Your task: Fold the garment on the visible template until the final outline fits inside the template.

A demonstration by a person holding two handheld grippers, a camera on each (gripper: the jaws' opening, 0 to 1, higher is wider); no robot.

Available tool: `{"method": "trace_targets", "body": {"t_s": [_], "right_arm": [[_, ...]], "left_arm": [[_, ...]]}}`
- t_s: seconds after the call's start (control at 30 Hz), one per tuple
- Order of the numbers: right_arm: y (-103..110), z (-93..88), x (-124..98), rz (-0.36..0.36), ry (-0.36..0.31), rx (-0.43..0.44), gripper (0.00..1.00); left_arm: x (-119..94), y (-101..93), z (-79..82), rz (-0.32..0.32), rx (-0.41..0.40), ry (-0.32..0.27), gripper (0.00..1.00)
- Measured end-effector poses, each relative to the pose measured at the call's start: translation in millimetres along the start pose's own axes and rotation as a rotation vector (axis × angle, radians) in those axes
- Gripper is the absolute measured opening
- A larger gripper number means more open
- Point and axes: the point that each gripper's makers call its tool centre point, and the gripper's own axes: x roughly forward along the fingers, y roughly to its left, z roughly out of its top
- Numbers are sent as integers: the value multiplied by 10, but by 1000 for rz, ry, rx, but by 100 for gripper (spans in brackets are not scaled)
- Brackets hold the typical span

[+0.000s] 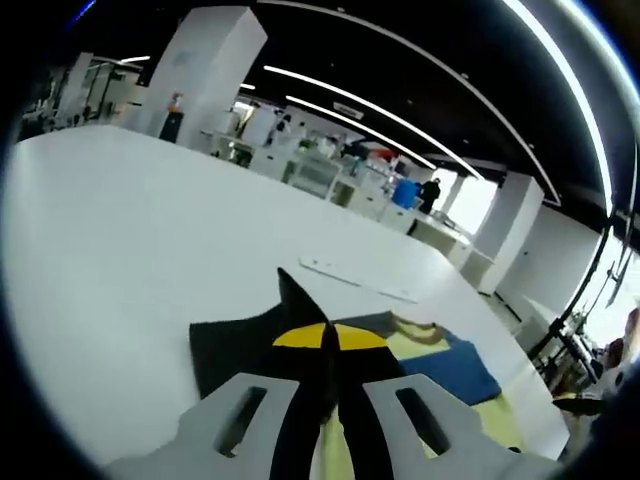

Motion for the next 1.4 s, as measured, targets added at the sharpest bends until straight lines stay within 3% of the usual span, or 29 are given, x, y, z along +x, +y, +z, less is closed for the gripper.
{"method": "trace_targets", "body": {"t_s": [0.77,1.4], "right_arm": [[-34,-82,-35,-18,21,23,97],[-68,-175,-63,-26,35,47,97]], "left_arm": [[328,-869,-165,-181,-26,25,0],[481,-1577,-250,-367,-61,1,0]]}}
